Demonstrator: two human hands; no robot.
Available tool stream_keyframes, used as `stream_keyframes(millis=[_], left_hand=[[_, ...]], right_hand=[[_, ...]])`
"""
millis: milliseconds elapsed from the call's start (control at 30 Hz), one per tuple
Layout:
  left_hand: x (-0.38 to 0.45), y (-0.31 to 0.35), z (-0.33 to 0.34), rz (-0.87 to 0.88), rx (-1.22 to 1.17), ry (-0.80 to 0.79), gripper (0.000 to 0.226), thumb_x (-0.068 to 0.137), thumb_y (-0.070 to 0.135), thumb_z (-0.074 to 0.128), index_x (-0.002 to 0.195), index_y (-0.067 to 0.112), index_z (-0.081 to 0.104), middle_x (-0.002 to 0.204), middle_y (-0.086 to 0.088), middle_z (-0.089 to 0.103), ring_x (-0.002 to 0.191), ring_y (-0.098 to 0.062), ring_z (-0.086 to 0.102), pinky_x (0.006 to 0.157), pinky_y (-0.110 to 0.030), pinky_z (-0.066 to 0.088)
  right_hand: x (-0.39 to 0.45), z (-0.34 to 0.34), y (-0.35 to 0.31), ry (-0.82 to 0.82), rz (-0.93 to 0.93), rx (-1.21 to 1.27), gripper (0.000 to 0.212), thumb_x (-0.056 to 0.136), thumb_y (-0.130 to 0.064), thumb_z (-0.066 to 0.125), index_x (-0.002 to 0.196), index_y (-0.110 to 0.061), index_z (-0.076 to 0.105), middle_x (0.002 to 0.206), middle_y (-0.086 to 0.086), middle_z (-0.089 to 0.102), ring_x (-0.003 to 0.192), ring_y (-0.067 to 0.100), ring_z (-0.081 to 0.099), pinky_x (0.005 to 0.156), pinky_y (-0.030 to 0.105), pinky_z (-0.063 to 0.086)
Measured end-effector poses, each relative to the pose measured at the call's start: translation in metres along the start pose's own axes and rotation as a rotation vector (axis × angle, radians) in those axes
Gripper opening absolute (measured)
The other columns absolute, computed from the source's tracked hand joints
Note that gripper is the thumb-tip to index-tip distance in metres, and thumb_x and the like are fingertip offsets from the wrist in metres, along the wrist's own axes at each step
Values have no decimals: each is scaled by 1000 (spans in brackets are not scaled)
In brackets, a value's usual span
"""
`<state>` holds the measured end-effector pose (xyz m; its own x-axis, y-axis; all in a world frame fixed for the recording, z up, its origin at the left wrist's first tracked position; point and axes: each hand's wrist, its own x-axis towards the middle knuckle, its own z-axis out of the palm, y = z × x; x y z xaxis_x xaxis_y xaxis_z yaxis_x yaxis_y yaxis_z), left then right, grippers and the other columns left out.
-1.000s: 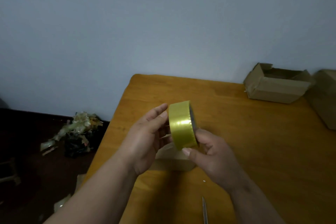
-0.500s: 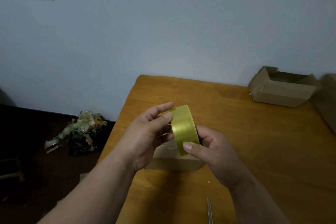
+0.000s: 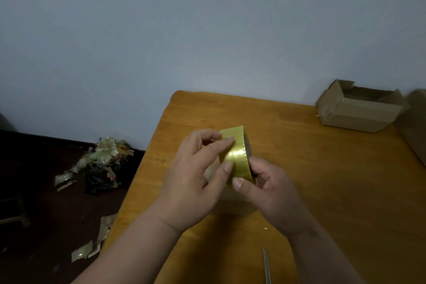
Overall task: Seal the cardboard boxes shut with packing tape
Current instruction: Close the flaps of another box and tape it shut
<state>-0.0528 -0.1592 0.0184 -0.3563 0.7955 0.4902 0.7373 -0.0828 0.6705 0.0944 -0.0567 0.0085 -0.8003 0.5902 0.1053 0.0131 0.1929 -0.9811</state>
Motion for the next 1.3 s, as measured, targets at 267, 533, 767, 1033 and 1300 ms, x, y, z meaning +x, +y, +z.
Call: stream_keyframes(millis=[267,533,767,1033,1300], left_hand=[[-2,-1,5,256,256,111,25,93,17,63,113,7,72,111,-12,64,97,-24,60,75,-41,51],[1,2,6,176,194,84,21,90,19,61,105,8,72,103,-4,61,95,-17,58,76,-33,52],[9,3,6,-2,119,-5,14,87,30,56,92,20,65,93,13,51,90,-5,49,78,-11,39],[15,6,6,-119,110,-92,10,88,20,60,82,27,55,86,17,50,84,-4,49,72,-13,40],[16,5,13,-25,278,-159,10,94,29,39,85,29,43,89,10,44,84,-11,42,69,-28,42]], right_hand=[[2,2,4,50,-14,-43,23,84,-34,64,99,-18,70,94,12,68,93,34,60,82,60,48],[2,3,2,40,-34,-102,16,86,-25,64,94,-12,68,86,17,65,83,36,58,73,55,49],[1,4,0,6,-59,-147,18,85,-17,63,85,0,65,75,17,58,69,28,51,58,39,40],[2,4,8,7,-71,-284,33,81,-40,58,76,-7,62,70,8,55,66,21,50,61,24,37],[1,5,15,31,-79,-342,41,79,-42,56,72,-2,59,68,11,55,67,24,50,66,21,34]])
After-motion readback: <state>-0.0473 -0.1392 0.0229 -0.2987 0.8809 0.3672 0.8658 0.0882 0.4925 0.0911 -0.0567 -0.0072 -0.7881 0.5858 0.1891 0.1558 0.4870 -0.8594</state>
